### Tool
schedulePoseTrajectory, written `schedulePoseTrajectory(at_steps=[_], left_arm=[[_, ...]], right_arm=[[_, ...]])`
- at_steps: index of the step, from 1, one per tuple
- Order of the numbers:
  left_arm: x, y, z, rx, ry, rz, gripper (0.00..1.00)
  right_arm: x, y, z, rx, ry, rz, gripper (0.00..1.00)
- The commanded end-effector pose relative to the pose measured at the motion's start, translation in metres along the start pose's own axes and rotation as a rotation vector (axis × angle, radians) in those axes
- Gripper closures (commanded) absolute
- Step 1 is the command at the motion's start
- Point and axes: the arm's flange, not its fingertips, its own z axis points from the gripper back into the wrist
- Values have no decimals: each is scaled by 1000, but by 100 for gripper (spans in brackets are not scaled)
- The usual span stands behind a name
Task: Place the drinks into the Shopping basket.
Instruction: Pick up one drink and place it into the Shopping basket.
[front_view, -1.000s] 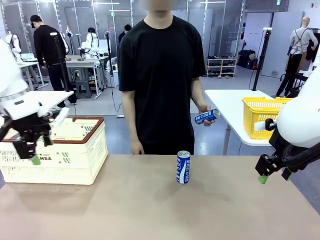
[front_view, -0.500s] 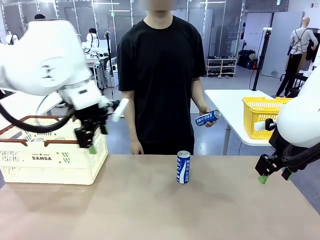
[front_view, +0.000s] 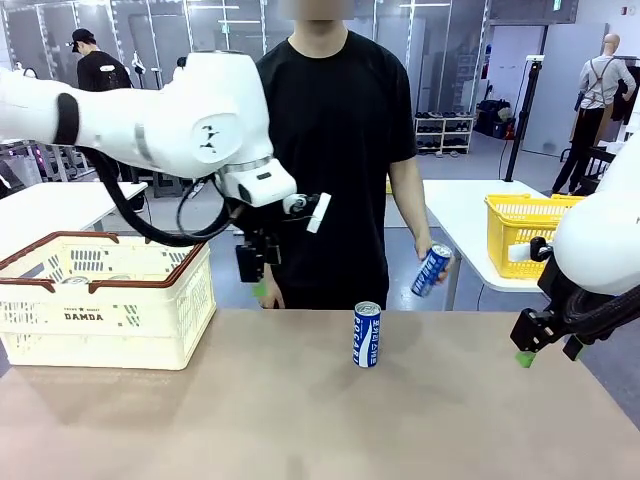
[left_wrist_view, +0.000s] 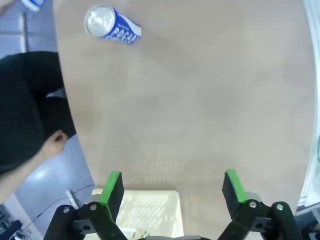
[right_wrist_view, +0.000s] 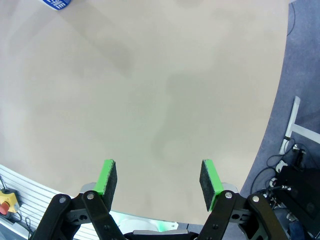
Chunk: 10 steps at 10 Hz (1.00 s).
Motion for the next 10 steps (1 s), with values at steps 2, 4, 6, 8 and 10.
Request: schedulePoseTrajectory(at_steps=[2, 4, 6, 8, 10], left_arm=[[36, 18, -13, -47, 14, 12, 0], [31, 14, -13, -50, -10, 7, 0], [1, -6, -15, -54, -11, -17, 0], [-49, -30, -21, -69, -22, 31, 0], [-90, -58, -34, -92, -55, 83, 0]], right_arm=[[-1, -2, 1, 1, -1, -1, 16], [-1, -2, 1, 1, -1, -1, 16], [-1, -2, 1, 1, -1, -1, 16], [-1, -2, 1, 1, -1, -1, 16], [-1, -2, 1, 1, -1, -1, 16]])
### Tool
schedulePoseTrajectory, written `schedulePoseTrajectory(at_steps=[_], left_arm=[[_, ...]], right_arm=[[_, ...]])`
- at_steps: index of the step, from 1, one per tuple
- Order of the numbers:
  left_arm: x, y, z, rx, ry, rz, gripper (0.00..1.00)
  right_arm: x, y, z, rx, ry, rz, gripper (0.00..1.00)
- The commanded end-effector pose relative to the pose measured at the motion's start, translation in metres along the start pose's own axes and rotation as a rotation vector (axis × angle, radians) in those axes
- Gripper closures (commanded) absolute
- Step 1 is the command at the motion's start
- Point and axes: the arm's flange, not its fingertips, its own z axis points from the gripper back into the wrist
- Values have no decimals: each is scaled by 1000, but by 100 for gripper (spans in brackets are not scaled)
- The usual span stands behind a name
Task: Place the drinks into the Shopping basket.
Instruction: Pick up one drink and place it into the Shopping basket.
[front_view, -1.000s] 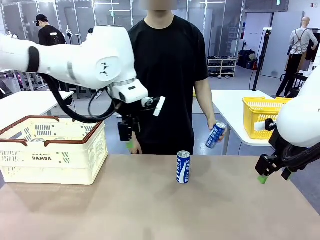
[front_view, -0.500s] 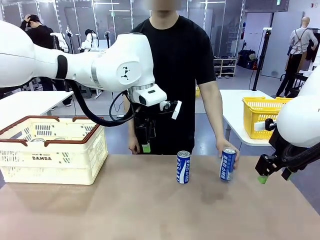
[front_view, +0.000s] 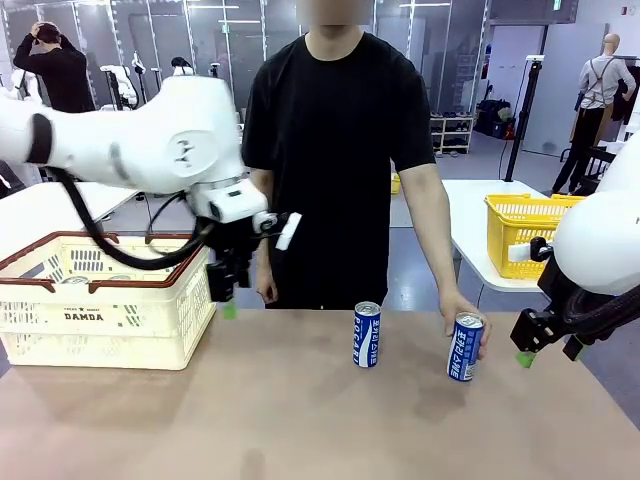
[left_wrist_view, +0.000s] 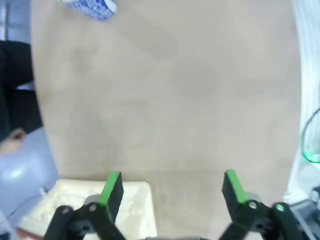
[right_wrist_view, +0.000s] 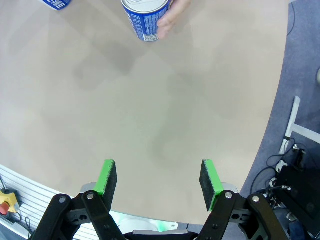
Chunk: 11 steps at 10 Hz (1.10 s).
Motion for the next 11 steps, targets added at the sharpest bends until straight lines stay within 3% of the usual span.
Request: schedulePoseTrajectory(at_steps=[1, 6, 11], left_arm=[[-30, -33, -17, 12, -64, 17, 0], [-27, -33, -15, 29, -74, 8, 0], [78, 11, -1, 40, 21, -70, 0]], right_arm=[[-1, -1, 1, 1, -2, -1, 16], [-1, -1, 1, 1, -2, -1, 16], [-1, -1, 1, 1, -2, -1, 16]])
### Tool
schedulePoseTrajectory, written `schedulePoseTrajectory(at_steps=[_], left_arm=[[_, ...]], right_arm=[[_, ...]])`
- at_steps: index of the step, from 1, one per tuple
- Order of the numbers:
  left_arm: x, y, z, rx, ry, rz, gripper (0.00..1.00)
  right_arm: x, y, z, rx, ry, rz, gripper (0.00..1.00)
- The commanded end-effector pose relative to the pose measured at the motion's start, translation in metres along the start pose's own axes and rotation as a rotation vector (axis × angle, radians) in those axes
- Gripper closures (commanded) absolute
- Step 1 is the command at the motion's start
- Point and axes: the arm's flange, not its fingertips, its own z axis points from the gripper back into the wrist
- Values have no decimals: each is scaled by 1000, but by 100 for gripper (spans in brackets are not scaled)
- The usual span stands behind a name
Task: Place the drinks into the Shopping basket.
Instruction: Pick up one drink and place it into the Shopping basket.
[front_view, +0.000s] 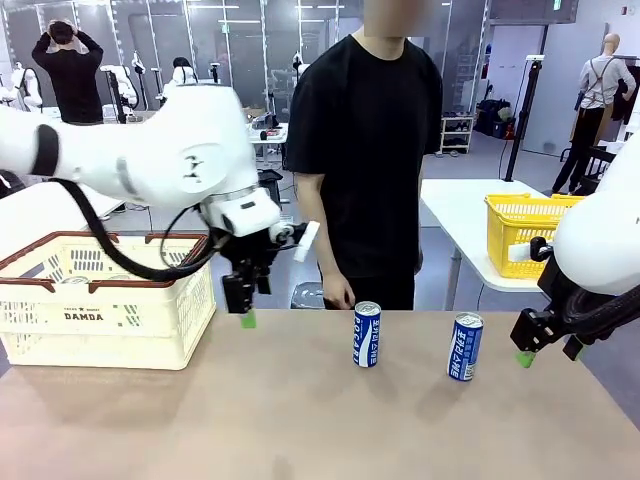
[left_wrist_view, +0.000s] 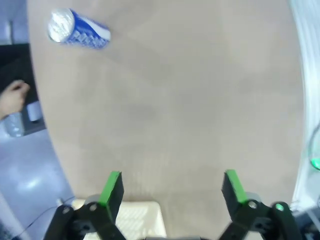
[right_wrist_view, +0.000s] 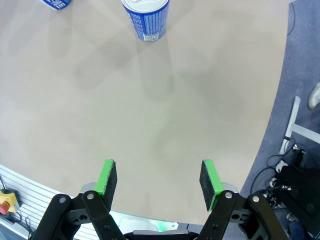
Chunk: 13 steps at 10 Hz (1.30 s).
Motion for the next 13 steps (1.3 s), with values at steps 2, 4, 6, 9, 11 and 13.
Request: schedulePoseTrajectory(at_steps=[2, 4, 6, 9, 11, 13], left_arm=[[56, 37, 2, -7, 29, 3, 0], [92, 48, 0, 9, 26, -21, 0], [103, 52, -4, 8, 29, -32, 0], [101, 45, -7, 14, -1, -40, 0], [101, 45, -7, 14, -1, -40, 0], [102, 49, -8, 5, 1, -48, 0]], right_arm=[[-1, -2, 1, 1, -2, -1, 16], [-1, -2, 1, 1, -2, -1, 16], [-1, -2, 1, 1, -2, -1, 16], [-1, -2, 1, 1, -2, -1, 16], [-1, -2, 1, 1, -2, -1, 16], [-1, -2, 1, 1, -2, -1, 16]])
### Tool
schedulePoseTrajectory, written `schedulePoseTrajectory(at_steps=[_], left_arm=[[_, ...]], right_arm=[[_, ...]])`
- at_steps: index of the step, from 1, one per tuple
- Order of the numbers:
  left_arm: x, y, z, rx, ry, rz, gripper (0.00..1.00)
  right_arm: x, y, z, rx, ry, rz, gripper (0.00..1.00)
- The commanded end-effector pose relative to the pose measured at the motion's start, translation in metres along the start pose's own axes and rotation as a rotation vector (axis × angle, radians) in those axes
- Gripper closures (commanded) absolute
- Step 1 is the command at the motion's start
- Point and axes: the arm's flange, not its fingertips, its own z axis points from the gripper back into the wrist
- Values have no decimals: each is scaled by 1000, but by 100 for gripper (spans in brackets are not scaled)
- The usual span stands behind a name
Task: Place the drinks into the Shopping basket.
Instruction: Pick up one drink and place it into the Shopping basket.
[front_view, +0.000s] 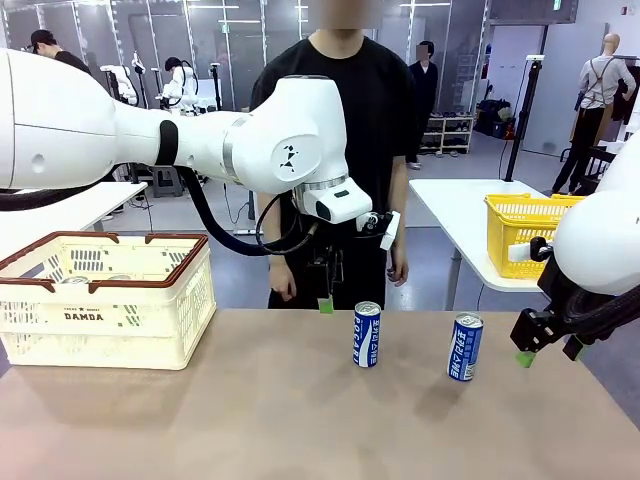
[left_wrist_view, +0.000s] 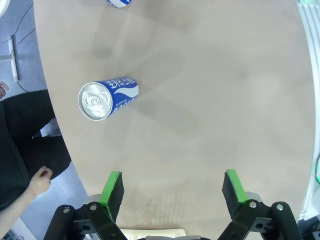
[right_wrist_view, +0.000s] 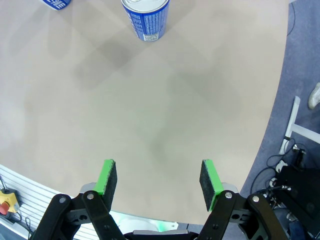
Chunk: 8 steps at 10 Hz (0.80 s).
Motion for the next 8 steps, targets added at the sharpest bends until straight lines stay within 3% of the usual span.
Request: schedulePoseTrajectory(at_steps=[1, 6, 8], left_arm=[[6, 8, -9, 16, -6, 7, 0], [39, 45, -39, 59, -77, 9, 0], [52, 62, -55, 86, -44, 38, 0]], right_arm=[[-1, -2, 1, 1, -2, -2, 16], [-1, -2, 1, 1, -2, -2, 16], [-1, -2, 1, 1, -2, -2, 16]])
